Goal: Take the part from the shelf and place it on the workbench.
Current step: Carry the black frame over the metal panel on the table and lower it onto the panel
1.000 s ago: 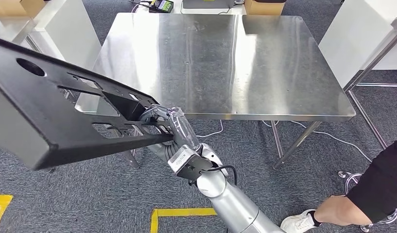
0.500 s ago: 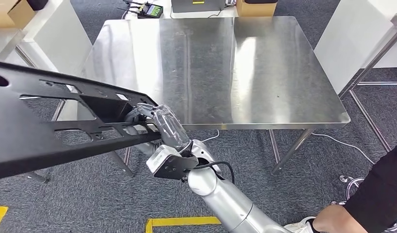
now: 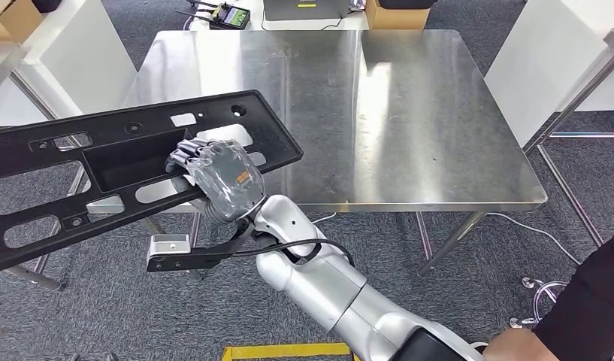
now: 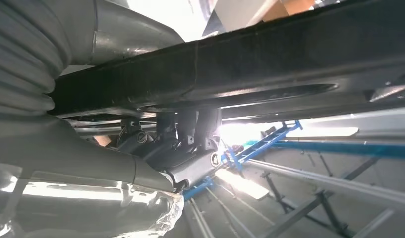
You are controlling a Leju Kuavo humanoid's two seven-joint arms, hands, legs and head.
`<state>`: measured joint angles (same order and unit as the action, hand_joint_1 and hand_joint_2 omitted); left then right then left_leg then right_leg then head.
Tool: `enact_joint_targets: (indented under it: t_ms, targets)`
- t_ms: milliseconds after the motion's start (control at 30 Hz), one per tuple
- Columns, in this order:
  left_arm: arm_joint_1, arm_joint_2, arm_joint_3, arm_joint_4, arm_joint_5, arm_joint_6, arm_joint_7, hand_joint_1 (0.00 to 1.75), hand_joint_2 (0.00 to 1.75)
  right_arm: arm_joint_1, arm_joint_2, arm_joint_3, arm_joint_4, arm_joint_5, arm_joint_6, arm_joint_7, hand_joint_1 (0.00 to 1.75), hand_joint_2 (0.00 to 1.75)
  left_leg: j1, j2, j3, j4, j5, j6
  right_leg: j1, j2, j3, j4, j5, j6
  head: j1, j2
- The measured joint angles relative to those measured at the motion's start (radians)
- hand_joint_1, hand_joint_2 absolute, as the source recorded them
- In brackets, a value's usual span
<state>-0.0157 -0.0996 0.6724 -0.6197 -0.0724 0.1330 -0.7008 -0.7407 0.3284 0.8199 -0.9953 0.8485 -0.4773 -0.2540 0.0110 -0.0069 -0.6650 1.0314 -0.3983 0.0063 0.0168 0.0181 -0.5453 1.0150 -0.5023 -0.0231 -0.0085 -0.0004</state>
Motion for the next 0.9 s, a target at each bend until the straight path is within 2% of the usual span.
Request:
enact_joint_targets:
  t_ms: [233,400,567,700,900]
  targets:
    - [-0.004,-0.007,-0.001,0.006,-0.002,0.001,0.0,0.0,1.75,-0.051,0.01,0.027,0.1,0.051,-0.01,0.033,1.75,1.75,0.0,-0.001,0.002,0.0,-0.006,0.006,0.0,-0.001,0.007,-0.01,-0.002,0.004,0.0,0.0]
    - [-0.004,-0.013,0.0,0.006,0.009,0.003,0.0,0.0,1.75,-0.117,0.01,0.131,0.172,0.106,0.017,0.194,1.75,1.75,0.0,-0.001,0.003,0.0,-0.006,0.006,0.0,-0.001,0.009,-0.01,-0.002,0.004,0.0,0.0]
    - [0.012,-0.019,0.0,-0.005,0.01,-0.021,0.0,0.0,1.75,-0.196,0.009,0.228,0.299,0.087,0.04,0.356,1.75,1.75,0.002,-0.002,0.005,0.0,-0.006,0.006,0.0,-0.002,0.01,-0.01,-0.002,0.004,0.0,0.0]
    - [0.021,-0.019,0.0,-0.008,-0.001,-0.051,0.0,0.0,1.75,-0.252,0.0,0.213,0.469,0.058,0.0,0.398,1.75,1.75,0.002,-0.002,0.005,0.0,-0.006,0.006,0.0,-0.003,0.01,-0.01,-0.002,0.004,0.0,0.0]
    - [0.018,-0.019,-0.005,-0.004,-0.012,-0.074,0.0,0.0,1.75,-0.282,-0.06,0.137,0.621,0.025,-0.046,0.412,1.75,1.75,0.002,-0.001,0.005,0.0,-0.006,0.006,0.0,-0.002,0.011,-0.01,-0.002,0.005,0.0,0.0]
